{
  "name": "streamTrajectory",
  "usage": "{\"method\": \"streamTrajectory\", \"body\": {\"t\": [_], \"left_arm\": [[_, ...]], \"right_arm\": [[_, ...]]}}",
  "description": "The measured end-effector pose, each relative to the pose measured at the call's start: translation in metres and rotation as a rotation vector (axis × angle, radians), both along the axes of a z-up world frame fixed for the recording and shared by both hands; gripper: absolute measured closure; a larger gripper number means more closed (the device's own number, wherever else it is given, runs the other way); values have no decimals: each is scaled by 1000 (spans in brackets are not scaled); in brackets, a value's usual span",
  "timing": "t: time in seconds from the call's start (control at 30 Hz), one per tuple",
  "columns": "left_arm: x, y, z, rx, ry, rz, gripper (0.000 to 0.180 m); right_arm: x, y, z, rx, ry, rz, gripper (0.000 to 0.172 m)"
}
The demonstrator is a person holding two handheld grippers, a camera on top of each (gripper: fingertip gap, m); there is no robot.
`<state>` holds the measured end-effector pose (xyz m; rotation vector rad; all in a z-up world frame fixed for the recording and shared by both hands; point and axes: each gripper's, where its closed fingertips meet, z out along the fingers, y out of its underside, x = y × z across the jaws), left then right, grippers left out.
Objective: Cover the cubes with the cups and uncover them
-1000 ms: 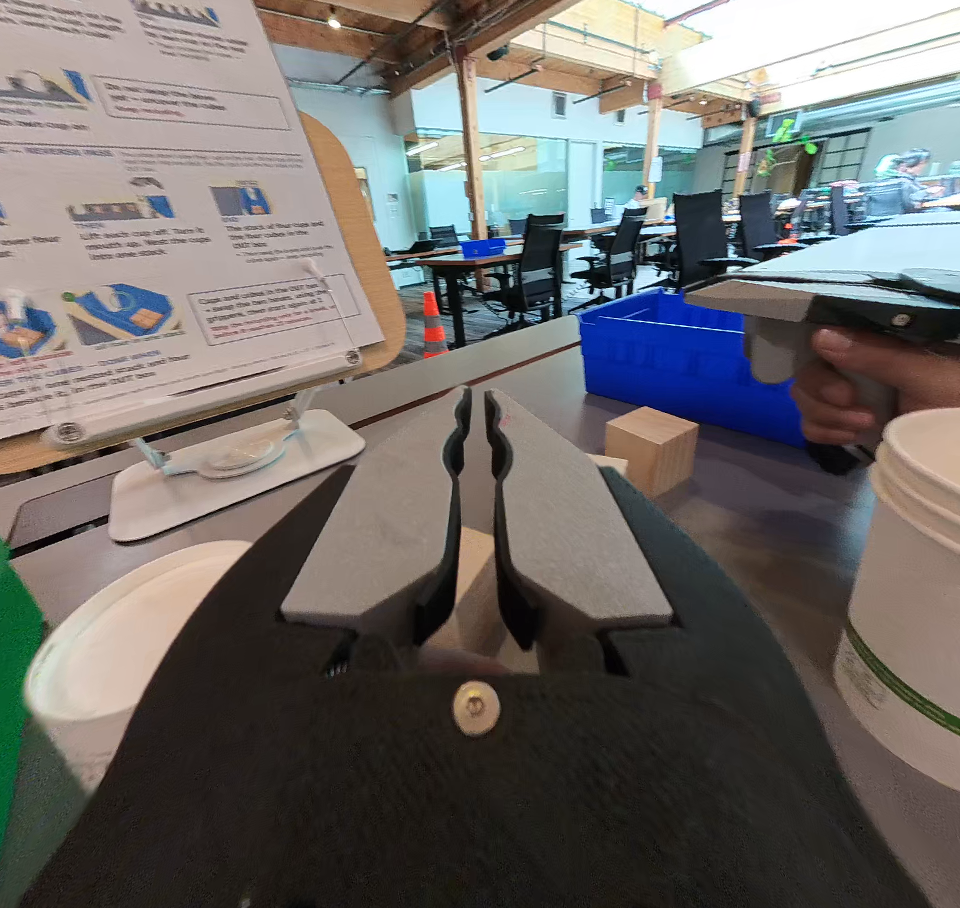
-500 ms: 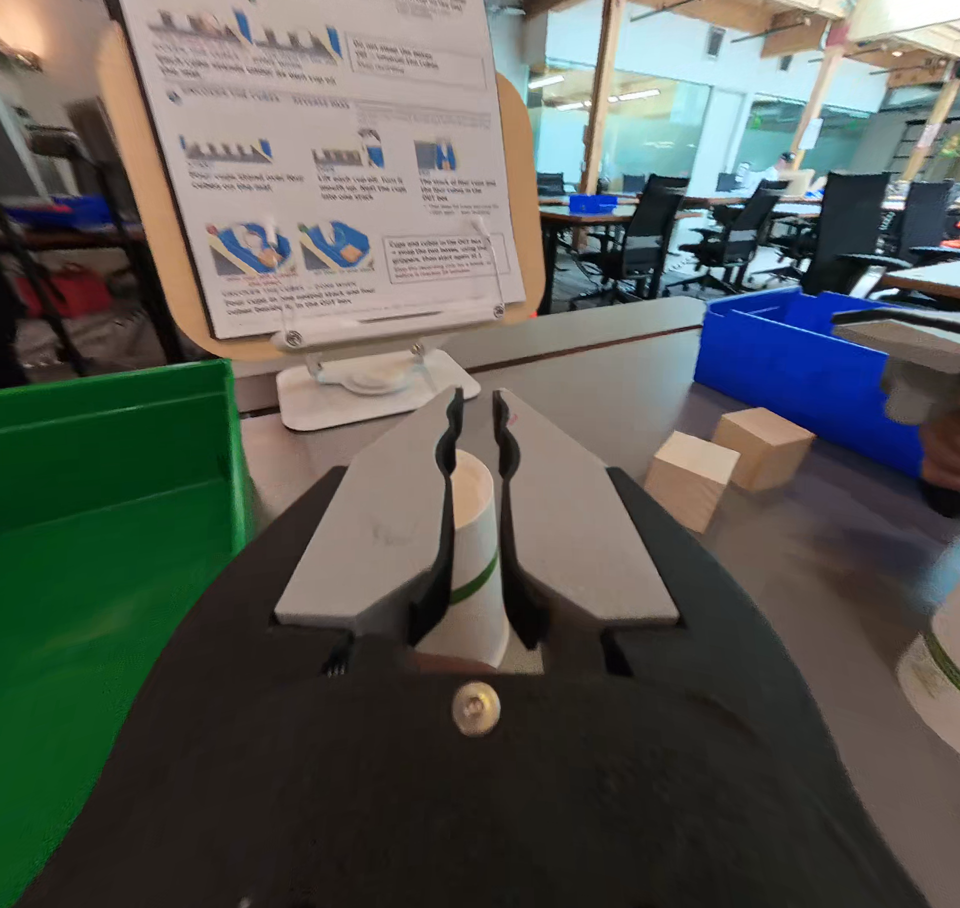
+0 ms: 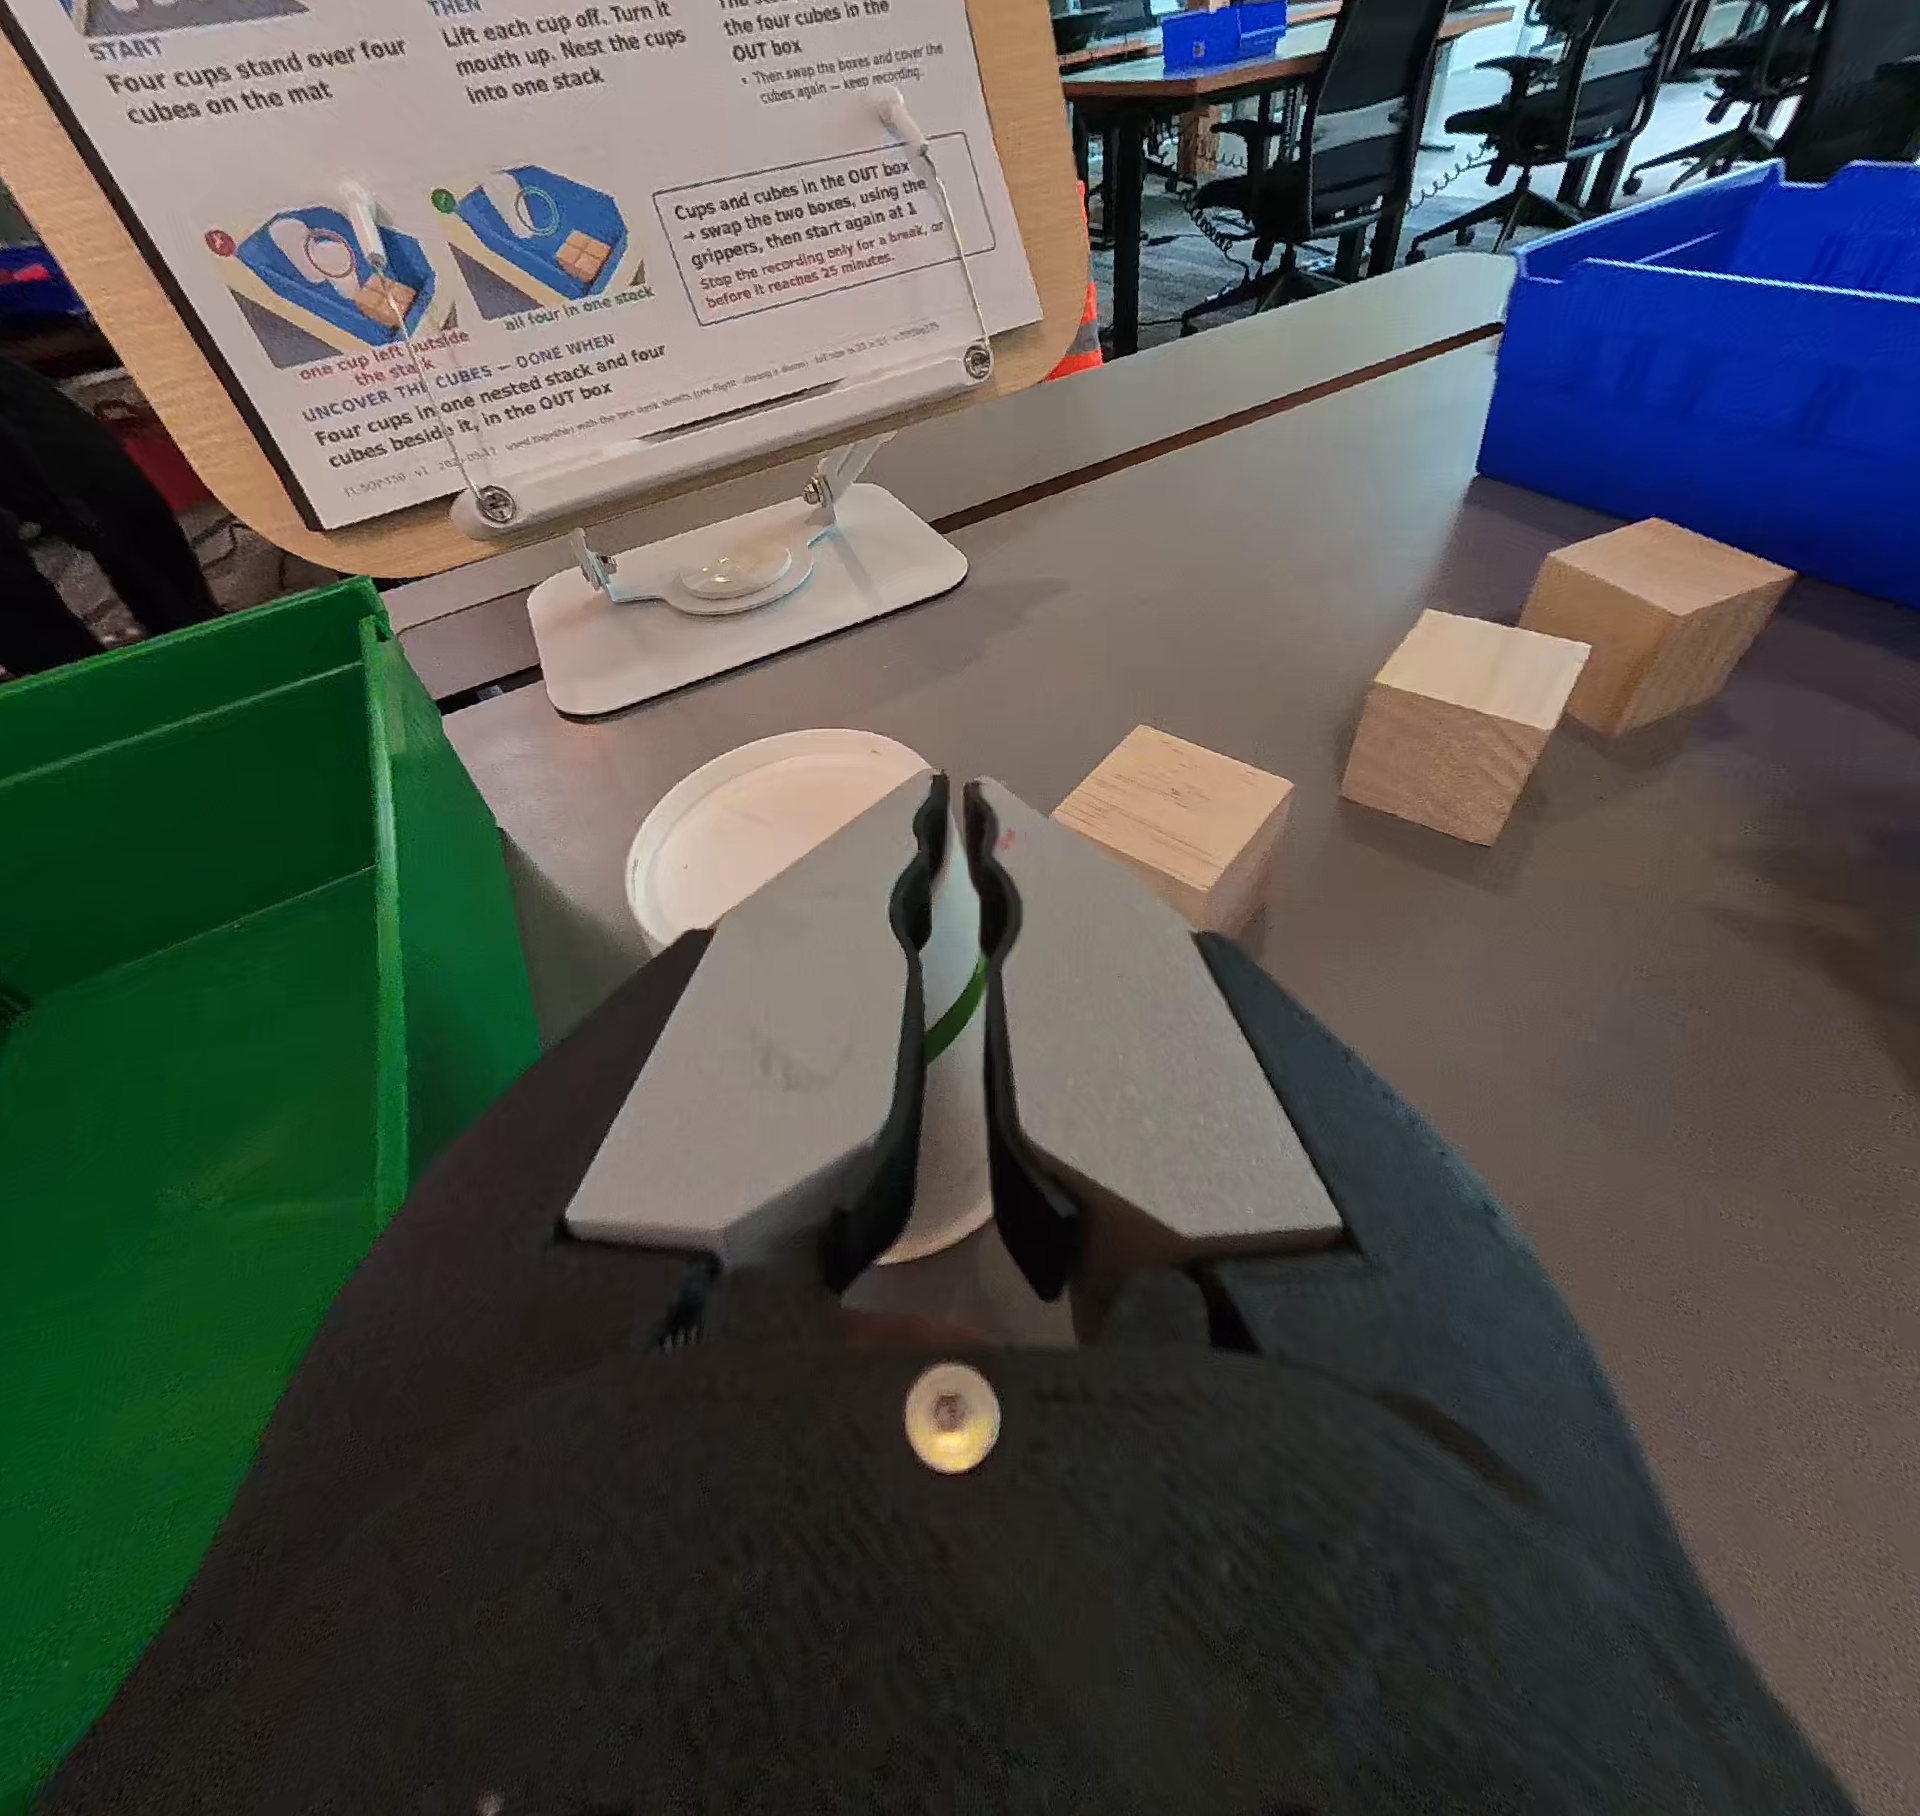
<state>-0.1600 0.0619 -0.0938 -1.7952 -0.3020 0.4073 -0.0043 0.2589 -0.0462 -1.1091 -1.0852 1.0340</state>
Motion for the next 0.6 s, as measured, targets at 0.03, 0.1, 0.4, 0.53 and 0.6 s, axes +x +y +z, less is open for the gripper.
{"method": "streamTrajectory", "body": {"t": [0.03,0.1,0.4,0.53,0.6], "left_arm": [[-1,-1,0,-5,10,7,180],[-1,-1,0,-15,22,6,180],[3,0,21,43,105,17,180],[-2,-9,35,134,103,40,180],[-2,-10,36,163,76,29,180]], "right_arm": [[0,0,1,1,2,-1,154],[1,0,2,-1,6,0,154],[1,-5,3,18,6,10,154],[1,-7,3,26,1,10,153],[0,-6,2,24,-3,11,153]]}}
